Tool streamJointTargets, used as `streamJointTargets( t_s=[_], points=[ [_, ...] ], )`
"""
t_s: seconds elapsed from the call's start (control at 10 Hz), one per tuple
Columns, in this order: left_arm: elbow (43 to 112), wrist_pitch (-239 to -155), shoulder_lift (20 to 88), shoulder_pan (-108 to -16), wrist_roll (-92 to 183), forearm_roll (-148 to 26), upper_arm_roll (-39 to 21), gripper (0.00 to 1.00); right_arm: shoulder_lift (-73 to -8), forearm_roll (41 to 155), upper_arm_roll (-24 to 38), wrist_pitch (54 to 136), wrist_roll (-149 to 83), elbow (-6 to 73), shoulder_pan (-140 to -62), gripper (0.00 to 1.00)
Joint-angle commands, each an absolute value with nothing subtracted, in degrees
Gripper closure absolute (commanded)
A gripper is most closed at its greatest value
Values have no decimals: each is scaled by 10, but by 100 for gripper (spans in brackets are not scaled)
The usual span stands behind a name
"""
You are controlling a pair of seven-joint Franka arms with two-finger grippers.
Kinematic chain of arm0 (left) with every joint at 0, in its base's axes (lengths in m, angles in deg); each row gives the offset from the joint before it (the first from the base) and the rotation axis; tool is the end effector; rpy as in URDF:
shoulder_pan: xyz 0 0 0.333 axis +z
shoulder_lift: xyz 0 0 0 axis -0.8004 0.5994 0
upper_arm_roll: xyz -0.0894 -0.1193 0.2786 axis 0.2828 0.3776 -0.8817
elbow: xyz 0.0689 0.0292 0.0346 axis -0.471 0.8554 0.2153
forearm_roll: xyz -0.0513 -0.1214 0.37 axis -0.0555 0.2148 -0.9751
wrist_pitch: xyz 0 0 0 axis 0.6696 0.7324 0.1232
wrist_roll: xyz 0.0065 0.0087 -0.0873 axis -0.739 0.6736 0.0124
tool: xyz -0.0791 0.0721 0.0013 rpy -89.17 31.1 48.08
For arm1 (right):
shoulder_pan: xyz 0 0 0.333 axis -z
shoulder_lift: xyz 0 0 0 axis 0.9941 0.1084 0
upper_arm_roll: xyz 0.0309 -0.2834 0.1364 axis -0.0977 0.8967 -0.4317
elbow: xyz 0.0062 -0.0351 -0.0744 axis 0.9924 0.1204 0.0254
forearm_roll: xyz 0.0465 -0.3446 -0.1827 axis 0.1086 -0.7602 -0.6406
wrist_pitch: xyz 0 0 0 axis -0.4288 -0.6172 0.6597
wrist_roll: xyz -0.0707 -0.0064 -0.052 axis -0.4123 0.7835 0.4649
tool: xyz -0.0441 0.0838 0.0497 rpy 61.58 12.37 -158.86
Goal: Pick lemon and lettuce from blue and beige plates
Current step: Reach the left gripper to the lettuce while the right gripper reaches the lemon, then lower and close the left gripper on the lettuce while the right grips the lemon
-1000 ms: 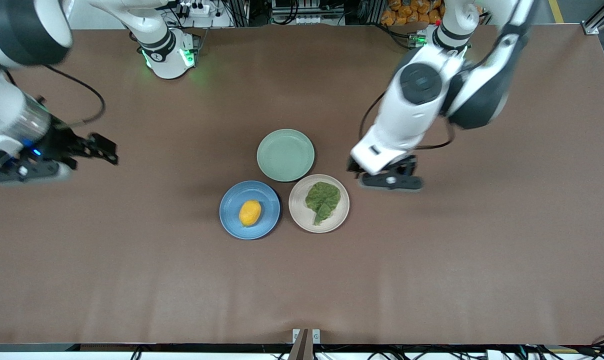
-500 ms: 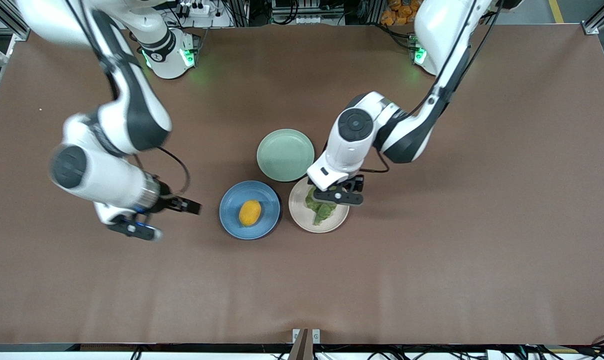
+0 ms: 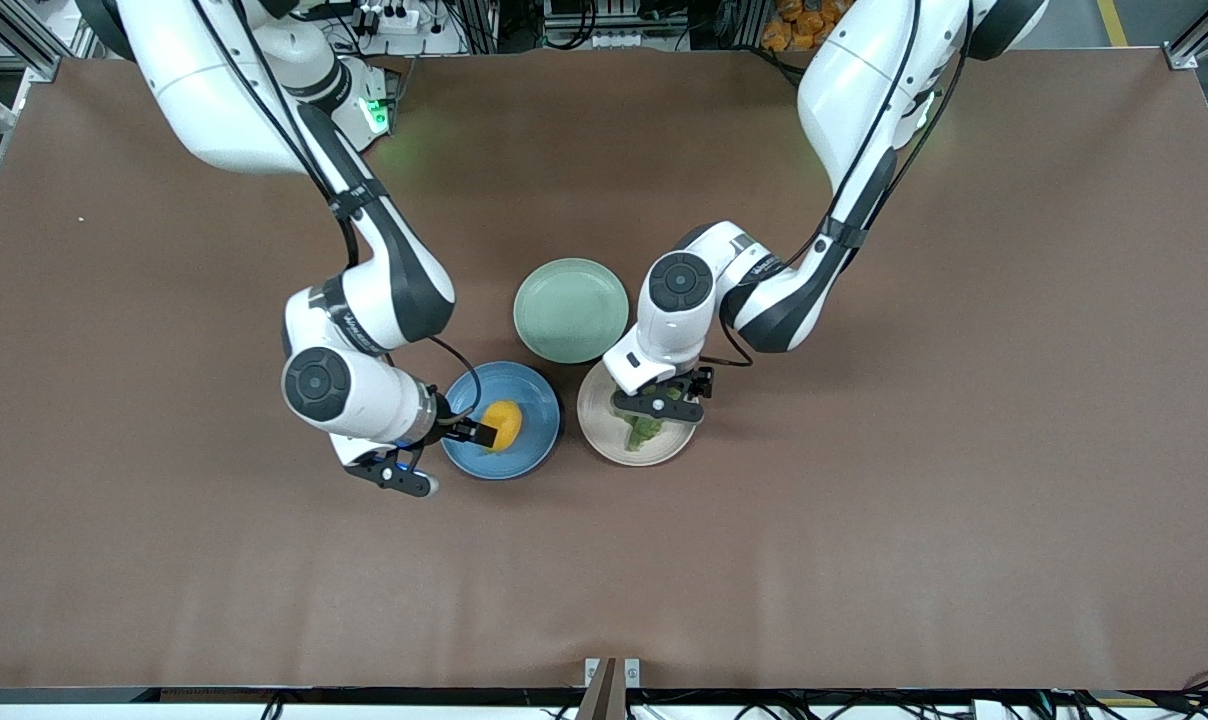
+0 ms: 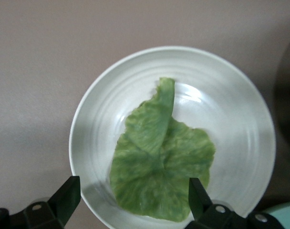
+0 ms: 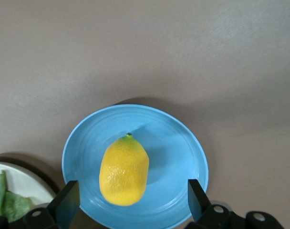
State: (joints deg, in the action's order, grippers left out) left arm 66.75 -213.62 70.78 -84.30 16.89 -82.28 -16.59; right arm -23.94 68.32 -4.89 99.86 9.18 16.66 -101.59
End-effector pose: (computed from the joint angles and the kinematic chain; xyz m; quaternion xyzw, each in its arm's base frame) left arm 0.5447 -0.4541 0.2186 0.9941 -0.1040 0.0295 0.0030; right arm 0.6596 0.2882 0.2751 -0.9835 0.1549 0.0634 0.0679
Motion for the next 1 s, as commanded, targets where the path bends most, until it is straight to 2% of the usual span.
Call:
streamJointTargets(
  t_s=[0.0,0.3,0.4,0.5,0.6,0.7,0.8,0.9],
  points=[
    [659,-2142,726,-859,156,-842,-173,0,-206,693,-46,1008,103,146,-1032,0],
    [659,-2162,739,-862,155,-842,-181,0,-184,689,-44,1046,123,147,-1055,0],
    [658,-2167,744,-862,154,-842,-181,7,-175,688,-44,1052,120,146,-1057,0],
    [658,-2167,745,-862,155,-842,-181,20,-171,686,-44,1075,118,149,-1058,0],
    [658,-2167,745,-863,154,-842,-181,34,-170,681,-44,1084,117,152,-1059,4],
    [659,-2167,745,-863,148,-842,-181,46,-170,679,-44,1084,109,152,-1056,27],
    [659,-2166,744,-863,133,-842,-181,59,-170,678,-44,1084,109,153,-1057,43],
    [659,-2165,742,-863,130,-842,-181,79,-169,673,-43,1084,108,158,-1058,52]
  ],
)
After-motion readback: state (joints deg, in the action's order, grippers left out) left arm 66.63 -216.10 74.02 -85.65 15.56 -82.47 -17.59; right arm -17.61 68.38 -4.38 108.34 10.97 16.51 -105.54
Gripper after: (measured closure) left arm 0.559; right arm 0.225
